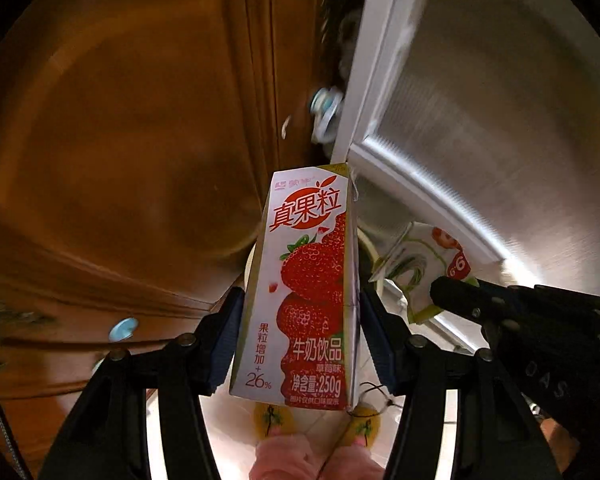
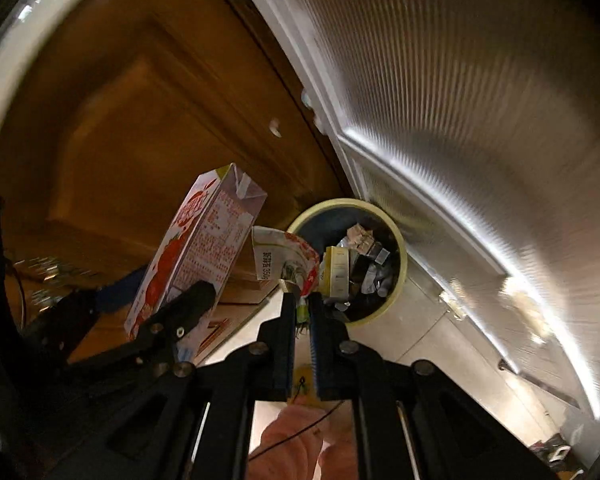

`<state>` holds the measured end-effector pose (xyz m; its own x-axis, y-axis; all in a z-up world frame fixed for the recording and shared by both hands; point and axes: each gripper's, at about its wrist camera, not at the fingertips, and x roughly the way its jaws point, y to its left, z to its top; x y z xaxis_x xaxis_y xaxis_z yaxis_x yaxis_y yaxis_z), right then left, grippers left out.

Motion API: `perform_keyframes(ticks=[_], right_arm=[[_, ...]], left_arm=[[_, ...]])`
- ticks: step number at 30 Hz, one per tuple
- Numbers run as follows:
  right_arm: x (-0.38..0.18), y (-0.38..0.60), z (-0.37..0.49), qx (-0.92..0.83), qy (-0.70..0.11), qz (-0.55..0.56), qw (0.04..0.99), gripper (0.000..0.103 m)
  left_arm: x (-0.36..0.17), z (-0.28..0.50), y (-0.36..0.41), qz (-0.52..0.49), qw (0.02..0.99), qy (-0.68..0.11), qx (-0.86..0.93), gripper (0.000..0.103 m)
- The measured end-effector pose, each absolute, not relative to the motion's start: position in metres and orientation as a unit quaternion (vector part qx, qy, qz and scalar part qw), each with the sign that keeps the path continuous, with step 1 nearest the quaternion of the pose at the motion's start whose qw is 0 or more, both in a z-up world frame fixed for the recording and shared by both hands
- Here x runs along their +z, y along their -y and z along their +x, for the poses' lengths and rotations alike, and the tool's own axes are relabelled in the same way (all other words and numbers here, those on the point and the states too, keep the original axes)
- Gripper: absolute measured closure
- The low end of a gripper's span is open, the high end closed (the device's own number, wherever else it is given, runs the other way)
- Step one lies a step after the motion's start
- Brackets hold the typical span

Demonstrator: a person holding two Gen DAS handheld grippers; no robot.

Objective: Collect trash
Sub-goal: 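Carry the strawberry carton and green wrapper down over the floor bin, then open both tools to drop carton and wrapper into the bin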

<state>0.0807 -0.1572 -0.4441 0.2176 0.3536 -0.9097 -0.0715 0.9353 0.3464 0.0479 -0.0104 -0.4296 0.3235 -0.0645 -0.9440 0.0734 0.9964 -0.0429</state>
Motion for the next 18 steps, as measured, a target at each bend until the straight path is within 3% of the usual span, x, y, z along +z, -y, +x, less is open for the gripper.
perform_keyframes(ticks=[10, 14, 18], right_arm=[[-0.552, 0.138, 0.118, 0.137, -0.614, 0.081, 0.773, 0.092], [-0.579, 0.133, 0.126, 0.140, -0.617, 0.069, 0.772, 0.084], [-0.592, 0.131, 0.127, 0.135, -0.611, 0.069, 0.777, 0.074]], left_arm=[[-0.528, 0.072, -0.002, 0.009, 0.810, -0.585, -0.050, 0.046], [-0.552, 0.071, -0.006, 0.022, 0.805, -0.590, -0.052, 0.030], [-0.567, 0.068, -0.010, 0.028, 0.803, -0.593, -0.060, 0.027]])
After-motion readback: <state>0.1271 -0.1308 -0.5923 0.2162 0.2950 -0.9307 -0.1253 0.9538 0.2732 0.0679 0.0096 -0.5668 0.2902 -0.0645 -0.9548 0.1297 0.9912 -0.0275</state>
